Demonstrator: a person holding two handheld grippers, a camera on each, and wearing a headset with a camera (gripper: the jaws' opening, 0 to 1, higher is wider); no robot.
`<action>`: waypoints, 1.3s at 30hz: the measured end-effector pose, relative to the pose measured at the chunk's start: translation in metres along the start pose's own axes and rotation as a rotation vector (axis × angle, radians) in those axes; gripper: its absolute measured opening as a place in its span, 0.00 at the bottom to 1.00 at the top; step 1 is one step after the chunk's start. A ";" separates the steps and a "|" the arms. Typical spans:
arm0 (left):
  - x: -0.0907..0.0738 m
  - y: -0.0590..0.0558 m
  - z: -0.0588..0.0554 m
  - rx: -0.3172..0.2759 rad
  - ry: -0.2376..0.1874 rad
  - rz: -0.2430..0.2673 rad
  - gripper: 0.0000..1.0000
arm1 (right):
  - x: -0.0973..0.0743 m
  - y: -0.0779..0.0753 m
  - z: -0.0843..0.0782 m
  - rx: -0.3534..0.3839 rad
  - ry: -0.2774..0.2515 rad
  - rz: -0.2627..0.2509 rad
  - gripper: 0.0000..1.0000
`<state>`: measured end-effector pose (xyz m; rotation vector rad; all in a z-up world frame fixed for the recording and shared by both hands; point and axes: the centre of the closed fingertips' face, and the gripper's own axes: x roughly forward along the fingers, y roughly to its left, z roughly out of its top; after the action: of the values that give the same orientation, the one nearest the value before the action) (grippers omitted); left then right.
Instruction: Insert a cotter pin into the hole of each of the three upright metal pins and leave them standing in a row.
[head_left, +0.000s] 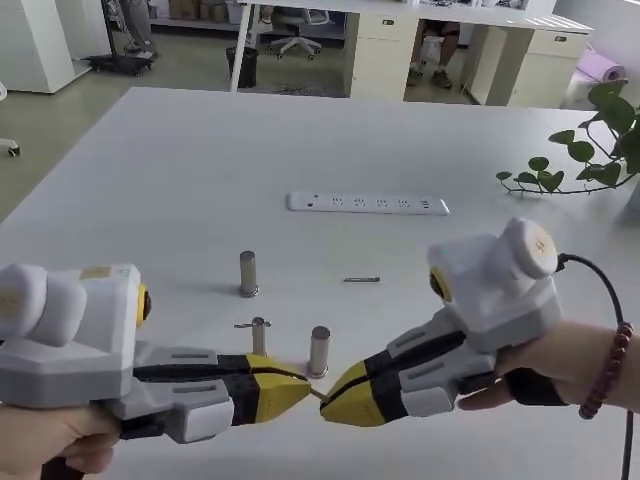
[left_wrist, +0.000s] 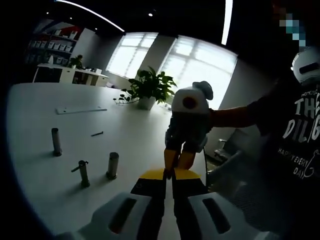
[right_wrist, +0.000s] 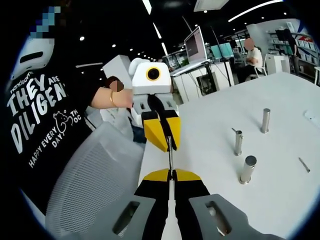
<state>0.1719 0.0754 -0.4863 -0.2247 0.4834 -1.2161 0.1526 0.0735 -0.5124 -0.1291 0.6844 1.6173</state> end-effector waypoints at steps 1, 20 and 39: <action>0.001 0.001 0.000 0.010 0.005 0.011 0.02 | 0.000 -0.001 -0.001 -0.009 0.011 -0.007 0.00; 0.005 0.040 -0.007 0.077 0.016 0.202 0.13 | -0.017 -0.042 -0.022 -0.085 0.231 -0.174 0.00; 0.015 0.082 -0.025 0.156 0.065 0.433 0.22 | -0.040 -0.084 -0.046 -0.133 0.497 -0.350 0.00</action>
<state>0.2329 0.0911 -0.5463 0.0534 0.4618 -0.8326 0.2246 0.0168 -0.5615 -0.7273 0.8737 1.2955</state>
